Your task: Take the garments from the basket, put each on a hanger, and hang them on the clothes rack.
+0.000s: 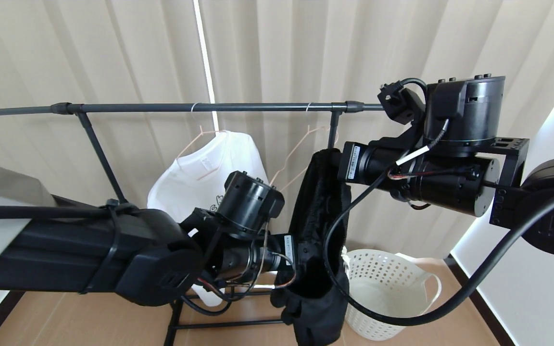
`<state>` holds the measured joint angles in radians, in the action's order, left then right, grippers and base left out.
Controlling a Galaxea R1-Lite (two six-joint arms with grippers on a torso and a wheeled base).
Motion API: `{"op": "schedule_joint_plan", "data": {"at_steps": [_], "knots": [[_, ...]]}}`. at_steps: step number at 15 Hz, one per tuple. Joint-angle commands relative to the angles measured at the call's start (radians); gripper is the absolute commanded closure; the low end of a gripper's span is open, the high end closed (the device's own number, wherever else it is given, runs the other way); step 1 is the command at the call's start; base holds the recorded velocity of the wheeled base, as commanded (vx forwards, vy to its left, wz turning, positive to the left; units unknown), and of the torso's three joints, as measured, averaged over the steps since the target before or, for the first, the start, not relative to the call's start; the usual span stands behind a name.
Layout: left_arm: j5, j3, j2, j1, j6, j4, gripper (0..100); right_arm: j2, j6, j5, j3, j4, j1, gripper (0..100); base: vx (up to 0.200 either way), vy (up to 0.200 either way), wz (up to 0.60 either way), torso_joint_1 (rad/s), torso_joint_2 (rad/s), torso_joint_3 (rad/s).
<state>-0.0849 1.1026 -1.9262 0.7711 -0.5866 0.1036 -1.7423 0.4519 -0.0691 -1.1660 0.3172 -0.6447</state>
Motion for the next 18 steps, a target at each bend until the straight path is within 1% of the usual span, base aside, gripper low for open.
{"op": "schedule_joint_plan", "data": {"at_steps": [1, 6, 7, 8, 9, 10, 11, 12, 13, 15, 16, 17, 18], "knots": [[-0.004, 0.020, -0.050, 0.010, -0.022, 0.002, 0, 0.032, 0.001, -0.006, 0.008, -0.004, -0.007, 100, 0.000, 0.000, 0.00, 0.000, 0.00, 0.000], [-0.010, 0.008, -0.076, 0.007, -0.025, -0.002, 0, 0.098, -0.006, -0.021, 0.019, -0.021, -0.004, 100, 0.000, 0.000, 0.00, 0.000, 0.00, 0.000], [-0.012, 0.008, -0.077, 0.005, -0.030, -0.002, 0, 0.107, -0.007, -0.020, 0.017, -0.037, -0.001, 100, 0.000, 0.000, 0.00, 0.000, 0.00, 0.000], [-0.013, 0.005, -0.074, 0.005, -0.053, -0.007, 0, 0.109, -0.007, -0.021, 0.012, -0.060, 0.011, 100, 0.000, 0.000, 0.00, 0.000, 0.00, 0.000], [-0.015, -0.001, -0.070, 0.002, -0.067, -0.019, 100, 0.106, -0.009, -0.023, 0.011, -0.063, 0.045, 100, 0.000, 0.000, 0.00, 0.000, 0.00, 0.000], [-0.018, -0.001, -0.066, 0.001, -0.071, -0.032, 100, 0.103, -0.012, -0.024, 0.011, -0.063, 0.065, 100, 0.000, 0.000, 0.00, 0.000, 0.00, 0.000], [-0.035, -0.003, -0.040, -0.006, -0.073, -0.050, 100, 0.101, -0.038, -0.032, 0.017, -0.061, 0.085, 100, 0.000, 0.000, 0.00, 0.000, 0.00, 0.000], [-0.053, 0.000, -0.008, -0.019, -0.073, -0.076, 100, 0.103, -0.094, -0.077, 0.034, -0.047, 0.097, 100, 0.000, 0.000, 0.00, 0.000, 0.00, 0.000], [-0.055, 0.002, 0.004, -0.032, -0.073, -0.087, 100, 0.104, -0.118, -0.095, 0.037, -0.038, 0.099, 100, 0.000, 0.000, 0.00, 0.000, 0.00, 0.000], [-0.058, -0.003, 0.015, -0.052, -0.073, -0.088, 100, 0.109, -0.122, -0.095, 0.040, -0.038, 0.099, 100, 0.000, 0.000, 0.00, 0.000, 0.00, 0.000], [-0.090, 0.000, 0.039, -0.061, -0.071, -0.108, 100, 0.107, -0.130, -0.097, 0.038, -0.050, 0.099, 100, 0.000, 0.000, 0.00, 0.000, 0.00, 0.000], [-0.118, 0.010, 0.059, -0.072, -0.065, -0.128, 100, 0.110, -0.171, -0.101, 0.043, -0.073, 0.100, 100, 0.000, 0.000, 0.00, 0.000, 0.00, 0.000], [-0.125, 0.022, 0.070, -0.078, -0.061, -0.136, 100, 0.113, -0.202, -0.109, 0.051, -0.093, 0.100, 100, 0.000, 0.000, 0.00, 0.000, 0.00, 0.000]]}}
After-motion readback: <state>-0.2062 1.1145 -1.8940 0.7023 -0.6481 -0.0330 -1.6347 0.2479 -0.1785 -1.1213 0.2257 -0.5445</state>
